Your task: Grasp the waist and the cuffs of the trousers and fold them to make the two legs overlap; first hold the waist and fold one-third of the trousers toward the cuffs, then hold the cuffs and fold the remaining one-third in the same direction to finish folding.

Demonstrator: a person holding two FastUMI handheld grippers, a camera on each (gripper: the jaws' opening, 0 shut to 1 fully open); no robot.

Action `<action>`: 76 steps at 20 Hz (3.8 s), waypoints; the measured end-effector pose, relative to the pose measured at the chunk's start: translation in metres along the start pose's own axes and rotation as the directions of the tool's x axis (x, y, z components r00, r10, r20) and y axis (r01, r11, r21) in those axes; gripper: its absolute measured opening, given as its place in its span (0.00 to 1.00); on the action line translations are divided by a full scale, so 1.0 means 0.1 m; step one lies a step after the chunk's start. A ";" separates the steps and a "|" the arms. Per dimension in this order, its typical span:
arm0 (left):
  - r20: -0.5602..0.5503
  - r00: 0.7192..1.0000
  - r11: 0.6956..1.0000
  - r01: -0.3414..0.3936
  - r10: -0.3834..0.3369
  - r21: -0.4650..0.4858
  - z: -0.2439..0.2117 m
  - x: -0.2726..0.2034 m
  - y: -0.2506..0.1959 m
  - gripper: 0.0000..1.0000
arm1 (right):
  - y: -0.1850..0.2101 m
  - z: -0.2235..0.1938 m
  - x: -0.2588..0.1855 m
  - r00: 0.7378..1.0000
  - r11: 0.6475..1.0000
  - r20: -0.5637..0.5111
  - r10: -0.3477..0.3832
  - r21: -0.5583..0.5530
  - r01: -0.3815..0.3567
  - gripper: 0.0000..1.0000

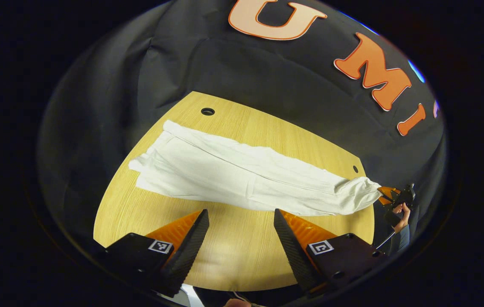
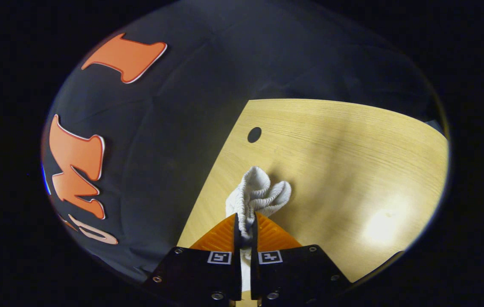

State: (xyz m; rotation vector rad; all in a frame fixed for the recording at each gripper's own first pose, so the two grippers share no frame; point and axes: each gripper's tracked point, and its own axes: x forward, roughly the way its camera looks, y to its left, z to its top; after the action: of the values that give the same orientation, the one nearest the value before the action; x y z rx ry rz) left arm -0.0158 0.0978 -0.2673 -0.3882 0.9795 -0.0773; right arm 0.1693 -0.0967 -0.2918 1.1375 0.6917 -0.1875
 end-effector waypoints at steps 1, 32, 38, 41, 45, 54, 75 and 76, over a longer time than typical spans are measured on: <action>-0.004 1.000 1.000 0.006 -0.006 0.007 -0.01 0.00 0.04 1.00 | -0.01 0.02 0.01 1.000 1.000 0.013 0.011 -0.004 -0.011 0.09; -0.102 0.993 0.997 0.061 -0.065 -0.039 0.02 0.33 1.37 1.00 | -0.12 0.01 0.05 0.980 0.948 -0.190 0.068 -0.294 -0.123 0.08; -0.105 0.991 0.981 0.064 -0.084 -0.186 0.00 0.34 1.54 0.96 | -0.13 0.16 -0.03 0.948 0.927 -0.312 0.059 -0.335 -0.168 0.25; -0.099 0.990 0.955 0.067 -0.099 -0.288 0.01 0.34 1.67 0.99 | -0.03 0.21 -0.09 0.934 0.915 -0.337 0.119 -0.327 -0.235 0.45; -0.086 0.988 0.897 0.080 -0.129 -0.435 -0.01 0.33 1.90 0.99 | -0.10 0.31 -0.07 0.949 0.904 -0.293 0.116 -0.365 -0.223 0.68; -0.109 0.984 0.852 0.064 -0.140 -0.519 -0.06 0.61 2.16 0.99 | -0.34 0.67 -0.29 0.973 0.905 -0.206 0.104 -0.386 -0.179 0.90; 0.045 0.997 0.830 0.082 -0.068 -0.551 0.44 0.90 1.51 0.09 | -1.21 1.17 -0.89 0.997 0.936 -0.080 0.022 -0.349 -0.049 0.90; 0.064 0.995 0.846 0.097 -0.074 -0.525 0.53 0.83 1.39 0.09 | -1.22 1.18 -0.90 0.996 0.931 -0.081 0.025 -0.361 -0.053 0.90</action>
State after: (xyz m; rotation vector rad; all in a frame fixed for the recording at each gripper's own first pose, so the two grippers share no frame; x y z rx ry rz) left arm 0.0590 0.2229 -0.3559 -0.9405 0.9332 0.1250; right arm 0.0897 -0.2711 -0.3040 0.8041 0.7350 0.0199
